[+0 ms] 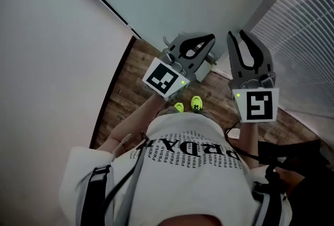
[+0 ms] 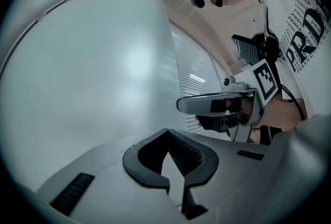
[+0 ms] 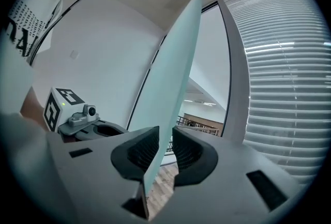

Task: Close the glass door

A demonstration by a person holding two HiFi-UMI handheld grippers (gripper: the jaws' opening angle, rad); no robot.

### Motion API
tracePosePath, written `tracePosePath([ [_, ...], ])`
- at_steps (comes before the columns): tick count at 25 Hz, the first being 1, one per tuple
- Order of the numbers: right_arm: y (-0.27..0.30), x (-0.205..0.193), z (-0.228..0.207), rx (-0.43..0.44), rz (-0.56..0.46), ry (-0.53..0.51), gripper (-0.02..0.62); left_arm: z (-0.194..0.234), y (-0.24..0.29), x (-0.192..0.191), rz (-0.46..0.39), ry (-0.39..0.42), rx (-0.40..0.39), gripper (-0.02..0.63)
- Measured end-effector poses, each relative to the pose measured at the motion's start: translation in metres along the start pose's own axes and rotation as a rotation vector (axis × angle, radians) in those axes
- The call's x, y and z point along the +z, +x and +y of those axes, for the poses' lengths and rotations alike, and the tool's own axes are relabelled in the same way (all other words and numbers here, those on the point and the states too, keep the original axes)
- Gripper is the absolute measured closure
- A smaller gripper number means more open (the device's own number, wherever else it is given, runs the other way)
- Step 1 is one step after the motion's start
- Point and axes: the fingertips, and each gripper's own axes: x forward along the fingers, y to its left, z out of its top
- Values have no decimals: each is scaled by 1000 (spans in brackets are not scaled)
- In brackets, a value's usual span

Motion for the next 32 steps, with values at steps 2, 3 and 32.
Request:
tracePosePath([
  [2,-1,2,0,3,-11,-7,538,-2,1,2,-13,18,7,615],
  [3,-1,5,1,5,-21,-11,538,-2,1,4,-24,28,10,615],
  [32,0,-1,8,22,-21,-50,538,42,62,25,-57,139,39,607],
])
